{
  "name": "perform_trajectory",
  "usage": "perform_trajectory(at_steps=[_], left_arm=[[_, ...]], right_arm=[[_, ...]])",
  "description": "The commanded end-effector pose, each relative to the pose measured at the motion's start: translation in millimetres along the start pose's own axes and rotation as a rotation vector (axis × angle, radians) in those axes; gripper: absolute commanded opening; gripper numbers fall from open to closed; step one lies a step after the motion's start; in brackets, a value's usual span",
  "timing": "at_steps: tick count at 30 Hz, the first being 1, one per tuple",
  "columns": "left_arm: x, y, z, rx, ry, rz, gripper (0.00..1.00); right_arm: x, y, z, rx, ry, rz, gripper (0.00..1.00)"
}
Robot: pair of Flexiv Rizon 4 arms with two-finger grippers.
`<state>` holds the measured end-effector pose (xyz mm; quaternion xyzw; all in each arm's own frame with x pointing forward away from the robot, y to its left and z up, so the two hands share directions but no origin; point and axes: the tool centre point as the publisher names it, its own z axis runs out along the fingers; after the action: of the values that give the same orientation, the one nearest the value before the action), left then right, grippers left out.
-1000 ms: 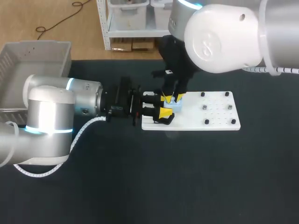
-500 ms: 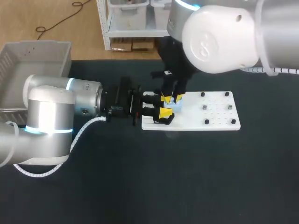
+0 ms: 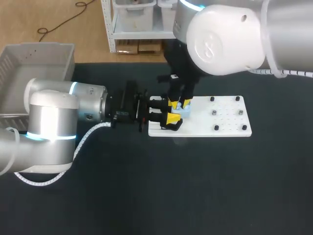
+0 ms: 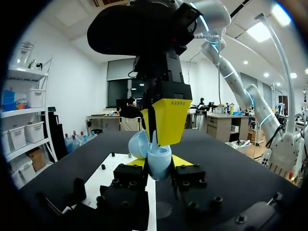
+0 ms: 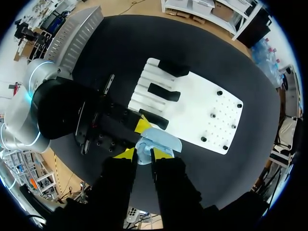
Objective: Pick up each earbud case from the left stands, insert the matching earbuds, close the lid, and place the case in the box.
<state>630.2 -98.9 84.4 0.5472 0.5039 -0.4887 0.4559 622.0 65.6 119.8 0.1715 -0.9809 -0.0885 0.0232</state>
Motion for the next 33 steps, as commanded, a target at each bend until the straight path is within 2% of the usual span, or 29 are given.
perform_trajectory(at_steps=[1,4,7,10,14,16,19,24,33], left_arm=[[0.0,0.4,0,0.000,0.002,0.000,0.00],[0.0,0.4,0,0.000,0.002,0.000,0.00],[0.0,0.4,0,0.000,0.002,0.000,0.00],[0.0,0.4,0,0.000,0.002,0.000,0.00],[0.0,0.4,0,0.000,0.002,0.000,0.00],[0.0,0.4,0,0.000,0.002,0.000,0.00],[0.0,0.4,0,0.000,0.002,0.000,0.00],[0.0,0.4,0,0.000,0.002,0.000,0.00],[0.0,0.4,0,0.000,0.002,0.000,0.00]], right_arm=[[-2,0,0,0.000,0.006,0.000,0.40],[-2,0,-1,0.001,0.007,-0.001,0.49],[1,2,-6,0.000,0.003,-0.004,0.80],[6,4,-16,-0.013,-0.012,-0.007,0.91],[9,2,-30,-0.020,-0.040,0.005,1.00],[6,-4,-34,-0.016,-0.053,0.026,1.00],[-5,-20,-37,-0.018,-0.079,0.128,1.00],[-25,-48,-32,0.026,-0.115,0.302,1.00],[-47,-71,-15,0.040,-0.099,0.412,1.00]])
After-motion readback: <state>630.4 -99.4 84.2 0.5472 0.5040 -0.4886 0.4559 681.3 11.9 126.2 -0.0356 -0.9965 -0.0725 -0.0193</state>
